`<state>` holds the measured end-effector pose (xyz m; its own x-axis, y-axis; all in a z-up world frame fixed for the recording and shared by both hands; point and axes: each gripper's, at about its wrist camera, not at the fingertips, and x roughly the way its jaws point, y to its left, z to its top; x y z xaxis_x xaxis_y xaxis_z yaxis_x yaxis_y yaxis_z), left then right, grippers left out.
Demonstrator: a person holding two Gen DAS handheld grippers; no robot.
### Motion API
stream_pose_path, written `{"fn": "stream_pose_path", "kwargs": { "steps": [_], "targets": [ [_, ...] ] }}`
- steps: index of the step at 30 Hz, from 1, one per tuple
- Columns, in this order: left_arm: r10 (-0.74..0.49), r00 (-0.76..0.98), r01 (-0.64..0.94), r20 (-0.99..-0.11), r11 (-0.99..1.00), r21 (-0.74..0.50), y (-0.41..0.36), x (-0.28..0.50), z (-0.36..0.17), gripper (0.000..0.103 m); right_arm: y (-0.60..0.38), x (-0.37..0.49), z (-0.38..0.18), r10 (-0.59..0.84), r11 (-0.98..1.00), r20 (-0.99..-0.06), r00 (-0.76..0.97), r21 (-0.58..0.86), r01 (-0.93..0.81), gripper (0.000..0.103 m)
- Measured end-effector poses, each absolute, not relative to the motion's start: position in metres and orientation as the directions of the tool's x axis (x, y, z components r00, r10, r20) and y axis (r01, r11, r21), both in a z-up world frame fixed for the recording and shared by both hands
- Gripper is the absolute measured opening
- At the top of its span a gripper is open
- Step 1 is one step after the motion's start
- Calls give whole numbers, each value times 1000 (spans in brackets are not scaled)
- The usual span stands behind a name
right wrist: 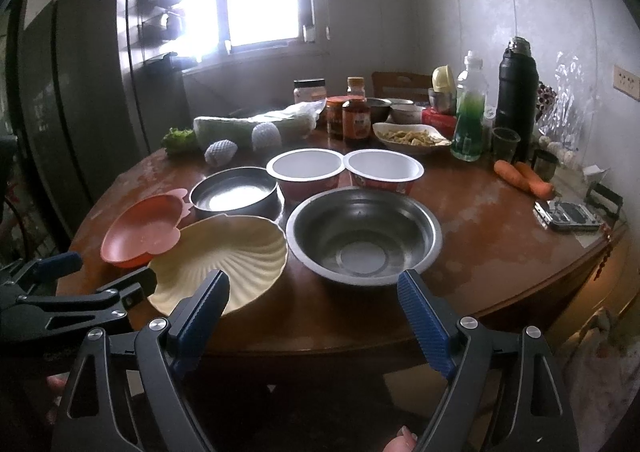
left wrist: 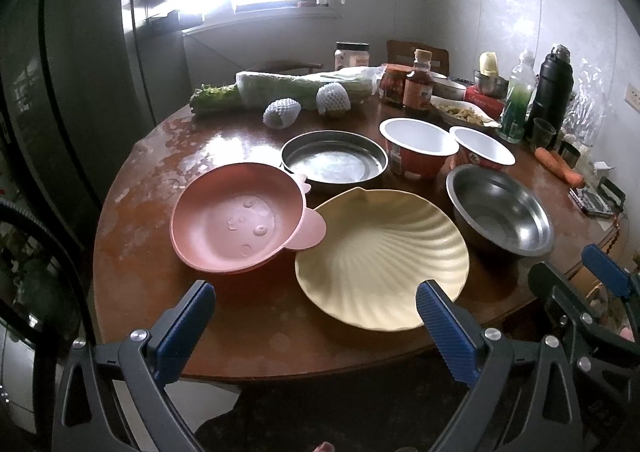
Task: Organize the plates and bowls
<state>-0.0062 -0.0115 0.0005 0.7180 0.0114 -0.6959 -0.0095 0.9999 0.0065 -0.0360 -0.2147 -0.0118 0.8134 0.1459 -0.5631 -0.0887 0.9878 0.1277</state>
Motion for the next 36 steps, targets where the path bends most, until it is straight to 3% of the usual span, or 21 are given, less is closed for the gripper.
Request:
{"fn": "stream_pose_path", "kwargs": {
  "steps": [36],
  "targets": [
    [10, 707, -15, -707, 1000, -1, -9, -2, 1, 101, -217, -34, -12, 134, 990, -569, 811, 119, -80, 87]
  ]
}}
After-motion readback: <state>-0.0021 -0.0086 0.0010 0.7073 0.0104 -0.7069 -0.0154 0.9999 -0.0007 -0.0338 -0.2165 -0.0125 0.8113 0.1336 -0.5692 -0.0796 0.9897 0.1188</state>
